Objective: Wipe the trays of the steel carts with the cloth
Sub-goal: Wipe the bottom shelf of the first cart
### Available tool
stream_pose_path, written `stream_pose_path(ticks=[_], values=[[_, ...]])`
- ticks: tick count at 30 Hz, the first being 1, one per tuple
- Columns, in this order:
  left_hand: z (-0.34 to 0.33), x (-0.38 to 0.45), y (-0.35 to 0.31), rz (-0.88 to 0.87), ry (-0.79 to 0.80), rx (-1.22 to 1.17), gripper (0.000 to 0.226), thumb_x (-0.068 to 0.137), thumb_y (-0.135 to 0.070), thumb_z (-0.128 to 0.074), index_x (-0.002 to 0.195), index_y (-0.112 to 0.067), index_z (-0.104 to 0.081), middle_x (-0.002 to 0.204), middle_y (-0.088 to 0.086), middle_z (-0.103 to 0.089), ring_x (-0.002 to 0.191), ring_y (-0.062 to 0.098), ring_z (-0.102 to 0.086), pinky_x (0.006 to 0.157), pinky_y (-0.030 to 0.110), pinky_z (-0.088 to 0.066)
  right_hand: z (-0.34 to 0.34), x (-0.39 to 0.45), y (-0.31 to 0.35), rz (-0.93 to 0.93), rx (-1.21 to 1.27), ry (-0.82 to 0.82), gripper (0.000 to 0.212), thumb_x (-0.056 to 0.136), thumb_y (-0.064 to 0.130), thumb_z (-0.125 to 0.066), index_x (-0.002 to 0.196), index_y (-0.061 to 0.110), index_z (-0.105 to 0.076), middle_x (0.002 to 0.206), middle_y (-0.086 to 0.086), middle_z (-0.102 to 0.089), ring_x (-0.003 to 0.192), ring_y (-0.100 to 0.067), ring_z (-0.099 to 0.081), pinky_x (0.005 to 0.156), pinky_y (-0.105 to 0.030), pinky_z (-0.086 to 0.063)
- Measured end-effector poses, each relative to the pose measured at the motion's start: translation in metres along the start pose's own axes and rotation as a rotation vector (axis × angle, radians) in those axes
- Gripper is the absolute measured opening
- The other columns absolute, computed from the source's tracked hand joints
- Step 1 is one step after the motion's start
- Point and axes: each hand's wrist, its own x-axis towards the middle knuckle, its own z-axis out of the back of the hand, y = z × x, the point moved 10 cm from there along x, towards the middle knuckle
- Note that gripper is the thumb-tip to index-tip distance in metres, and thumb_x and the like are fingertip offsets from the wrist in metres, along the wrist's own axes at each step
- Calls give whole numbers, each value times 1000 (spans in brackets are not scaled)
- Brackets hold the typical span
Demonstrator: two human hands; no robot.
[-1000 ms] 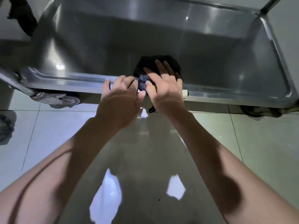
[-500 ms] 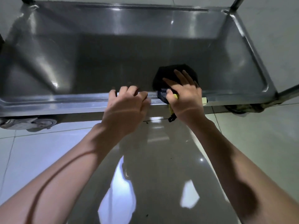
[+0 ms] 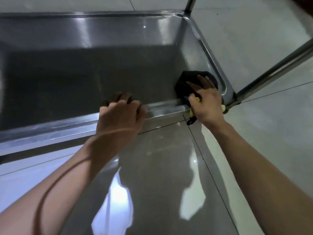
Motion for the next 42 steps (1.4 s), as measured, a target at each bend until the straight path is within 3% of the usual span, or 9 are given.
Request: stream_pose_path(ticks=[5, 13, 17, 21, 23, 26, 29, 35, 42], values=[[0, 4, 3, 8, -36, -15, 26, 94, -46, -56, 99, -27, -73, 115, -4, -65, 89, 33, -65, 75, 39, -44, 18, 16, -56, -109, -69, -58, 46, 94, 27, -48, 139, 29, -58, 157, -10, -39, 148, -31, -25, 122, -49, -19], [4, 4, 58, 102, 66, -56, 27, 91, -49, -56, 114, -35, -63, 131, -6, -55, 115, 33, -54, 91, 44, -46, 9, 14, -42, -161, -88, -6, 51, 92, 37, -40, 141, 36, -53, 161, -5, -32, 150, -28, -20, 122, -52, -14], [9, 1, 71, 79, 93, -48, 26, 92, -43, -56, 114, -32, -60, 122, -3, -60, 107, 32, -55, 72, 34, -42, -17, 8, 15, -58, -81, 88, 60, 86, 39, -34, 144, 41, -49, 164, -5, -25, 151, -27, -16, 120, -52, -18], [17, -1, 90, 127, 80, -164, 31, 94, -25, -50, 123, -28, -62, 131, -2, -59, 117, 31, -53, 83, 37, -48, -63, -6, 111, 139, -82, 184, 60, 88, 45, -35, 147, 46, -40, 166, -3, -15, 153, -27, -8, 119, -58, -14], [29, -2, 102, 108, 10, -108, 28, 89, -20, -48, 110, -17, -68, 126, 3, -62, 114, 34, -51, 83, 39, -49, -84, -13, 156, 188, -43, 200, 56, 91, 43, -38, 147, 47, -39, 167, -2, -13, 154, -26, -4, 120, -58, -8], [28, -6, 121, 147, 81, -26, 18, 78, -21, -52, 87, -17, -67, 109, 5, -65, 101, 35, -54, 73, 37, -51, -112, -24, 220, 287, -53, 232, 54, 96, 39, -39, 150, 45, -34, 167, -4, -8, 154, -28, 1, 119, -61, -5], [26, -13, 131, 162, 96, -26, 14, 77, -16, -63, 89, -15, -69, 108, 5, -65, 99, 35, -57, 67, 37, -51, -124, -29, 253, 330, -55, 272, 56, 97, 36, -41, 151, 44, -30, 168, -3, -4, 153, -27, 6, 119, -60, -2], [32, -13, 122, 160, 30, -15, 15, 85, -21, -53, 92, -14, -65, 107, 7, -66, 101, 35, -57, 66, 35, -44, -115, -21, 247, 360, -18, 264, 50, 101, 40, -39, 150, 48, -33, 167, 5, -6, 154, -19, 4, 122, -53, -3], [10, 18, 80, 45, 152, 16, 31, 91, -27, -45, 117, -19, -61, 125, 3, -58, 114, 33, -52, 89, 40, -43, -93, 8, 191, 283, 48, 186, 50, 98, 38, -47, 147, 46, -41, 167, 5, -15, 154, -18, -2, 123, -48, -2]])
